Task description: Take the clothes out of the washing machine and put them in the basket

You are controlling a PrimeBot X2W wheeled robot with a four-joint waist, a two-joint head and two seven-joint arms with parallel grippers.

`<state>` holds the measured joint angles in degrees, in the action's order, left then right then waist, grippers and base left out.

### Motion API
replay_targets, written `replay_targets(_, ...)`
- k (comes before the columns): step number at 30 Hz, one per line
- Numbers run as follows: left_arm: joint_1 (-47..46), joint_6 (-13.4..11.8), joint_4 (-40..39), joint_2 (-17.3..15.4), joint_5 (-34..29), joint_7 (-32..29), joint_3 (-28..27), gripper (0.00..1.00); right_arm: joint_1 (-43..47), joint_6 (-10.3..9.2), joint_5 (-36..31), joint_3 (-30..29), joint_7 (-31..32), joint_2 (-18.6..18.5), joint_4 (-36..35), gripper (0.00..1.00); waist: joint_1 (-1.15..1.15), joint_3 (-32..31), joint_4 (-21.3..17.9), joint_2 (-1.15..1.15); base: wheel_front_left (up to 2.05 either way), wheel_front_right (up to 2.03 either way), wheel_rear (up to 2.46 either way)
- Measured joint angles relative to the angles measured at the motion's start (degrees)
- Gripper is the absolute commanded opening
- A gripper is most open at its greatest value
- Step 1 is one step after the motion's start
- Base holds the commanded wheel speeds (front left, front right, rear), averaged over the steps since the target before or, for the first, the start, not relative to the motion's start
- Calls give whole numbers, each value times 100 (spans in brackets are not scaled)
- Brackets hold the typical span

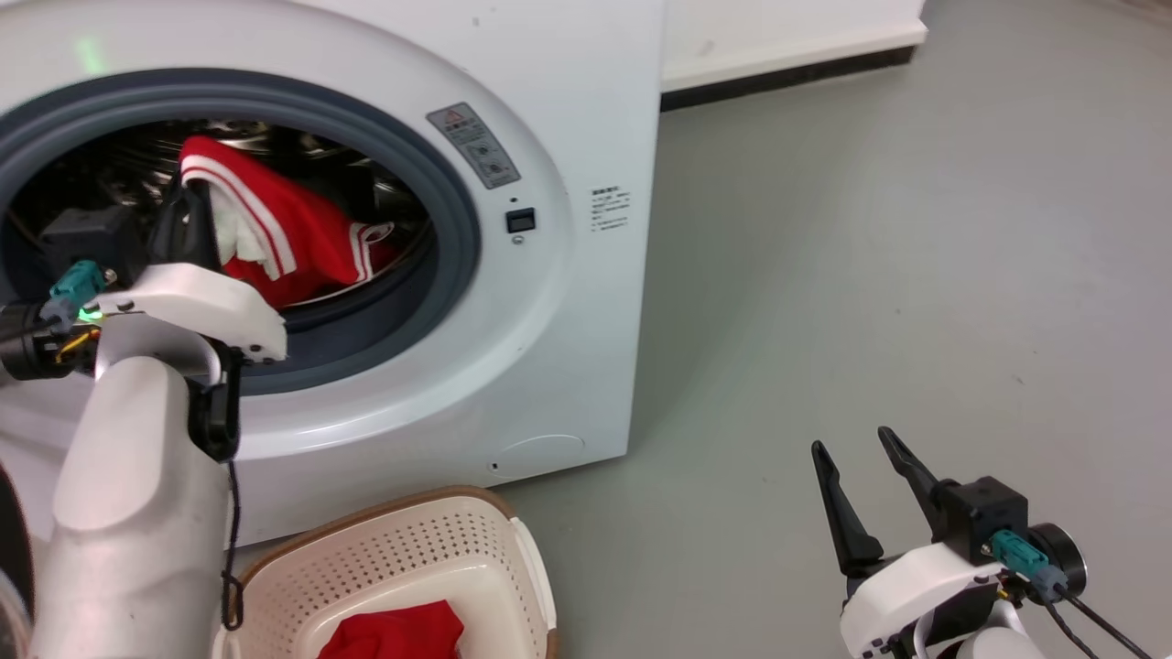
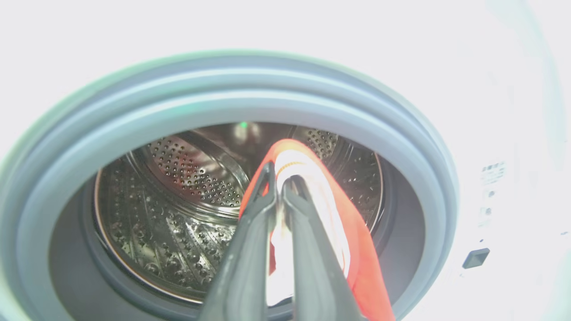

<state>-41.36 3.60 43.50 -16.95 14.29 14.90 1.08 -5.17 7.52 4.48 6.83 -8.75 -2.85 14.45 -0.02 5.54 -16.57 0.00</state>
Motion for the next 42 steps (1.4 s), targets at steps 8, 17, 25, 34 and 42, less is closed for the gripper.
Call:
replay_targets(8,1048,-58,-2052,338,-41,8,75,0,242,-1,-54,-89,181,-2,-215,100,0,-224,462,0,0,0,0)
replay_targets(17,2176,-328,-4799,476,-90,-394,249,0,344,-1,-96,-101,313,-1,-363,100,0,-294,836,0,0,0,0)
replay_targets(25,3545,-606,-5853,731,15,-888,457,0,361,-1,-105,-58,361,-2,-467,100,1,-154,960,0,0,0,0)
replay_targets(34,4505,-624,-4376,1102,506,-610,620,0,287,-1,-142,-82,365,0,-533,100,2,208,1040,0,0,0,0)
replay_targets(42,3510,-238,-2127,1326,757,-49,808,0,-42,-1,-155,43,348,-3,-648,100,2,834,1163,0,0,0,0)
